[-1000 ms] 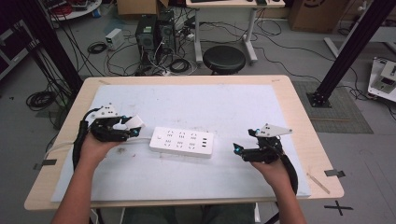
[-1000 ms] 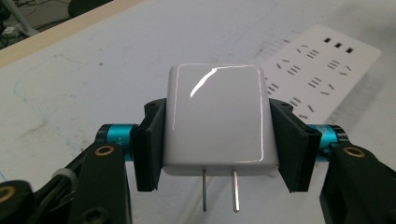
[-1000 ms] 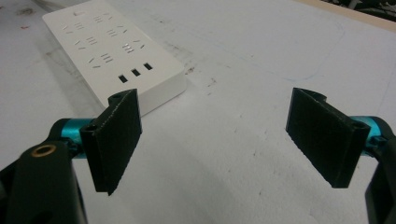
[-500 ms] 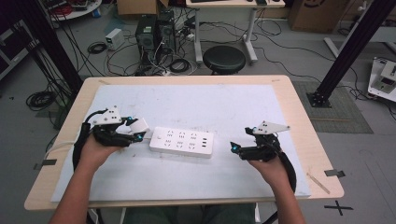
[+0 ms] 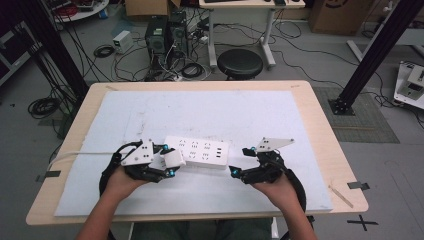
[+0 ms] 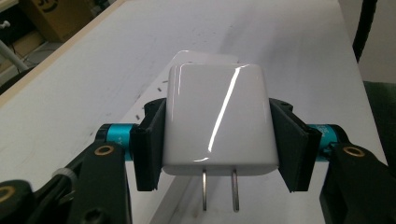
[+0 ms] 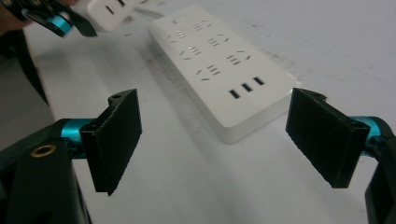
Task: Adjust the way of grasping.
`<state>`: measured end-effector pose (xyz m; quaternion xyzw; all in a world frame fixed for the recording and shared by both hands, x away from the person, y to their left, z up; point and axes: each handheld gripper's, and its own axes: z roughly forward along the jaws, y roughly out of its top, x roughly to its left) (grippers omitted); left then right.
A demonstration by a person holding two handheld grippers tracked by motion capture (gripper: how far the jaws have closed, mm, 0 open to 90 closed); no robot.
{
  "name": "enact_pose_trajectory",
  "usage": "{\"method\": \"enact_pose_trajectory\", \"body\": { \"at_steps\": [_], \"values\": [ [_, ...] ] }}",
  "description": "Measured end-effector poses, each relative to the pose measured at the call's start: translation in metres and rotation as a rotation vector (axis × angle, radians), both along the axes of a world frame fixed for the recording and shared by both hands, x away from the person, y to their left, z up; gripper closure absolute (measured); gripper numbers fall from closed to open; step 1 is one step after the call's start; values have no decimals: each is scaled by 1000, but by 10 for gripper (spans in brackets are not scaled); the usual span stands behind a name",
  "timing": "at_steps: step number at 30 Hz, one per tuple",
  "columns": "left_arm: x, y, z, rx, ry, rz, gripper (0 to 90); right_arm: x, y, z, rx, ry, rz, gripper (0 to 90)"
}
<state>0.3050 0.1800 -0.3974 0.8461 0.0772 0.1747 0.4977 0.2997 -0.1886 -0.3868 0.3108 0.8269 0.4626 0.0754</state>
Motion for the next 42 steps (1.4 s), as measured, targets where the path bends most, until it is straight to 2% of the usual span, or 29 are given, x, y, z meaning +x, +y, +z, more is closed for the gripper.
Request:
{"method": "enact_pose_trajectory", "body": {
  "at_steps": [3, 5, 8, 14, 16, 19, 26, 27, 29, 33, 36, 42],
  "values": [
    [-6, -12, -4, 23, -56, -26, 424, -1, 9, -5, 38, 60, 34, 185],
    [-10, -20, -6, 29, -89, -44, 424, 0, 15, -9, 66, 79, 57, 185],
    [-15, -31, -9, 41, -125, -55, 424, 2, 22, -14, 117, 128, 84, 185],
    [-23, -49, -16, 73, -176, -103, 424, 5, 35, -24, 218, 208, 124, 185],
    [-25, -54, -17, 79, -190, -111, 424, 6, 39, -27, 235, 233, 128, 185],
    [-28, -59, -16, 69, -210, -117, 424, 8, 45, -30, 272, 275, 148, 185],
    [-31, -62, -13, 39, -256, -109, 424, 11, 54, -34, 323, 326, 169, 200],
    [-31, -62, -12, 33, -259, -110, 424, 13, 56, -36, 355, 336, 185, 241],
    [-32, -62, -11, 25, -260, -110, 424, 13, 59, -36, 365, 353, 185, 245],
    [-33, -62, -11, 25, -265, -112, 424, 14, 65, -38, 377, 357, 206, 297],
    [-33, -62, -10, 25, -274, -110, 424, 15, 67, -38, 393, 372, 224, 401],
    [-32, -62, -10, 23, -285, -107, 424, 15, 68, -38, 429, 373, 237, 545]
  ]
}}
